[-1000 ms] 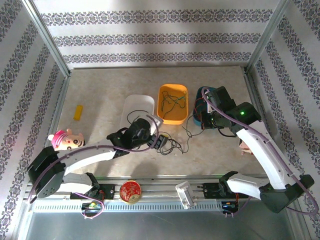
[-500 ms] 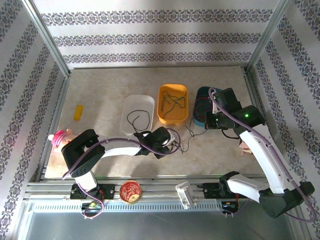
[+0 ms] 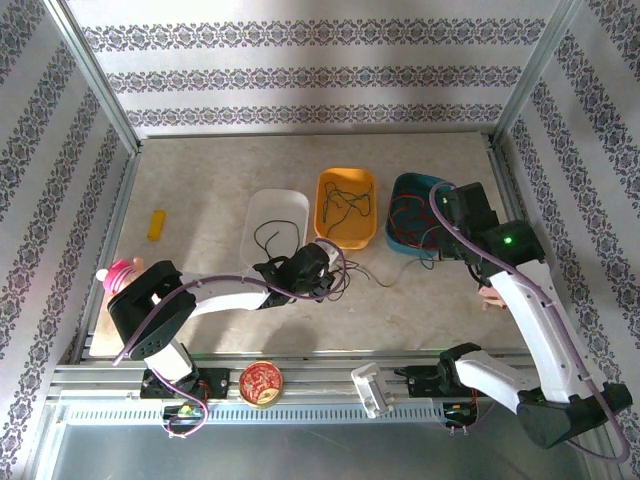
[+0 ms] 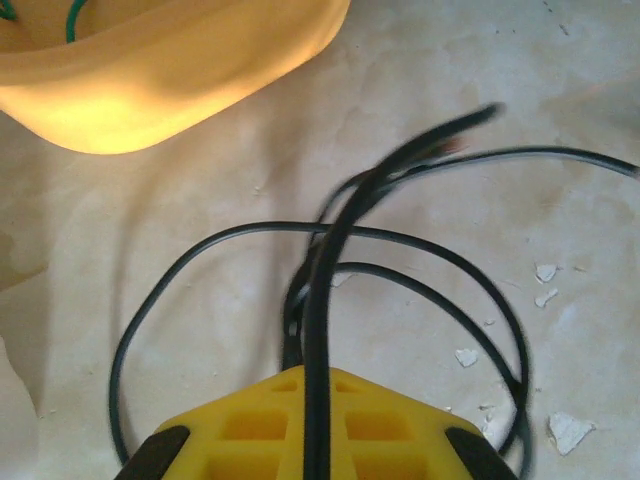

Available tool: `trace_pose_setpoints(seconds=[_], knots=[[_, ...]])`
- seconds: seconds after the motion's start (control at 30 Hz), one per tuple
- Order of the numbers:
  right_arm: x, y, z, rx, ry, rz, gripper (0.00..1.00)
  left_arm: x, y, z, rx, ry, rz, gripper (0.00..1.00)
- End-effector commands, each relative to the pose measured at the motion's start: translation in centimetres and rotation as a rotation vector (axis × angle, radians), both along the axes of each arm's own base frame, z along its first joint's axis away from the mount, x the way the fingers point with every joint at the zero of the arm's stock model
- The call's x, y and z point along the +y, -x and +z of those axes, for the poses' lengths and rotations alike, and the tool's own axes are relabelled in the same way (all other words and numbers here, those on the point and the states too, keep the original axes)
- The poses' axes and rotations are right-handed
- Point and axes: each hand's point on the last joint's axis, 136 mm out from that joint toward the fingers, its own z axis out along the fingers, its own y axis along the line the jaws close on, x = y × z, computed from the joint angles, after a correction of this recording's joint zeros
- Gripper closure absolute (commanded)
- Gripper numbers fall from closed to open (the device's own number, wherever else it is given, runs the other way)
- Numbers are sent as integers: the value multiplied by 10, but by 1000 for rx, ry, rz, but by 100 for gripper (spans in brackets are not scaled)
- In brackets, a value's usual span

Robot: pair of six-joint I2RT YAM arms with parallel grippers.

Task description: Untangle the cables

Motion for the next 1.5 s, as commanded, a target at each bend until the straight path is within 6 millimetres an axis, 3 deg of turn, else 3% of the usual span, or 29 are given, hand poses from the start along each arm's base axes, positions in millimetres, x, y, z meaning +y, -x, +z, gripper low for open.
trace_pose_setpoints(seconds=[0.0,0.17,0.23,0.3,0.43,0.53,0.63,0.73,0.8,0.83,0.97,1.1,1.27,1.47], knots=[[-26,7,7,-14,95,-55,100,1,-5,7,-12,35,36,94],[-36,8,23,-84,100,-104,100,7,0,-1,13,17,37,94],[-22,3,34,-160,6,-64,100,2,8,-4,34,32,-9,86],[5,-5,50,-267,-160,13,100,-6,16,-2,55,64,-62,71],[45,-18,82,-388,-405,95,100,-14,19,20,14,153,-92,25],[82,-37,98,-425,-562,178,100,-5,3,57,-109,237,5,13],[129,-58,107,-432,-696,281,100,31,-20,104,-273,334,247,9],[179,-78,110,-399,-776,389,100,112,-32,126,-391,285,664,4],[210,-91,111,-389,-798,466,100,173,-22,133,-455,208,937,2],[222,-96,110,-383,-804,491,100,192,-15,136,-475,178,1007,2],[261,-118,94,-328,-798,548,100,239,8,149,-536,91,1142,2],[282,-142,60,-267,-724,544,100,256,20,153,-543,70,1168,2],[306,-162,-4,-105,-646,533,100,256,21,152,-535,85,1153,1],[347,-163,-99,223,-644,528,98,230,7,153,-518,77,1035,1]])
